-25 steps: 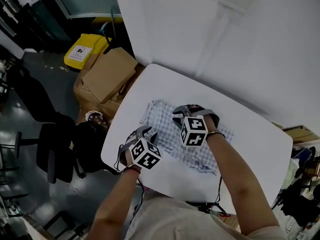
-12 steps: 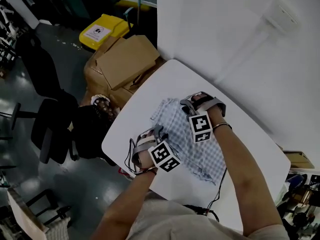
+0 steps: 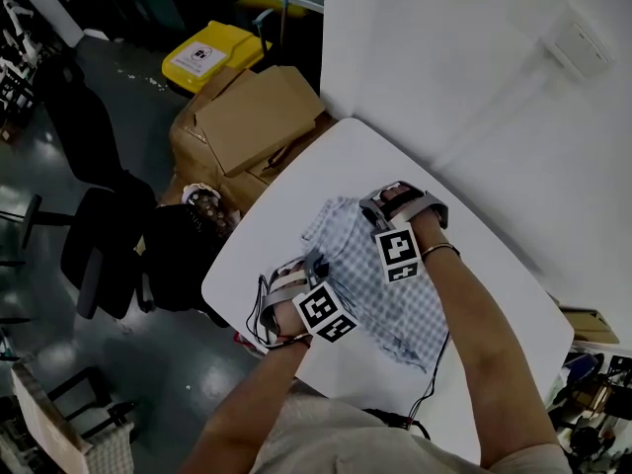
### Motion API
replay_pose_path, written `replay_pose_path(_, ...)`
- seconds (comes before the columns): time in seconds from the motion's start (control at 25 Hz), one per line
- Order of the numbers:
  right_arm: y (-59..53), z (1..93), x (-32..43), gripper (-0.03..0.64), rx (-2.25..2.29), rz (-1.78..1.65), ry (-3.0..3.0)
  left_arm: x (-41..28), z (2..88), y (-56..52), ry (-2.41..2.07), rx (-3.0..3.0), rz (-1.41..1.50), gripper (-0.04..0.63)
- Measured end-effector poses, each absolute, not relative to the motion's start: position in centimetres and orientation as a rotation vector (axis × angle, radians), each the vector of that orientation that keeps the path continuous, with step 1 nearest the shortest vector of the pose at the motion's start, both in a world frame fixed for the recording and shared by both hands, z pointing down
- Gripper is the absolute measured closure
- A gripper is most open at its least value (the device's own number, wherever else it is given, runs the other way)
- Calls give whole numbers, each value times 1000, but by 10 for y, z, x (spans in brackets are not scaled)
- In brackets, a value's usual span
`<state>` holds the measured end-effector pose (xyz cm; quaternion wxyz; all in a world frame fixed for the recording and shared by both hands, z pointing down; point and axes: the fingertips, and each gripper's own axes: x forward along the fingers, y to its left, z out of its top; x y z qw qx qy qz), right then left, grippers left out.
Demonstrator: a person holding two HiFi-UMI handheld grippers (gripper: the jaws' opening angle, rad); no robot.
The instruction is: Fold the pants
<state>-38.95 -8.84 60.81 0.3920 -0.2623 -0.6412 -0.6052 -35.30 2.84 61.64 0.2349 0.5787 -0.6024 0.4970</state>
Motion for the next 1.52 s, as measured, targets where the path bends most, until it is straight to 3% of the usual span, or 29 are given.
replay_pose_path(0.32, -80, 611, -402, 543, -745, -1633, -1577, -358, 609, 31, -1686, 1565, 1104, 545)
replay_pose_path(0.44, -79, 611, -406, 594, -741, -1602, -1595, -361, 604, 34, -1698, 1545, 913, 549)
replay_pose_path(0.68, -72, 595, -432, 595, -682, -1347, -1777, -389, 595, 46, -1725, 1424, 519, 549)
replay_pose_path(0.96, -79, 608, -438, 591, -534, -993, -1883, -422, 607, 53, -1745, 1328, 492, 549)
replay_pose_path(1.08, -90, 600, -440, 526, -435, -812, -1986, -430, 606, 53, -1738, 1286, 394, 549)
replay_pose_path(1.2, -102, 576, -444, 526, -374, -687, -2121, -437, 595, 58, -1751, 1258, 223, 549)
replay_pose_path(1.36, -112, 527, -443, 584, -343, -584, -2311, -430, 572, 65, -1776, 1313, 144, 549)
replay_pose_path(1.52, -114, 474, -417, 600, -338, -356, -2513, -392, 537, 60, -1717, 1462, -18, 549)
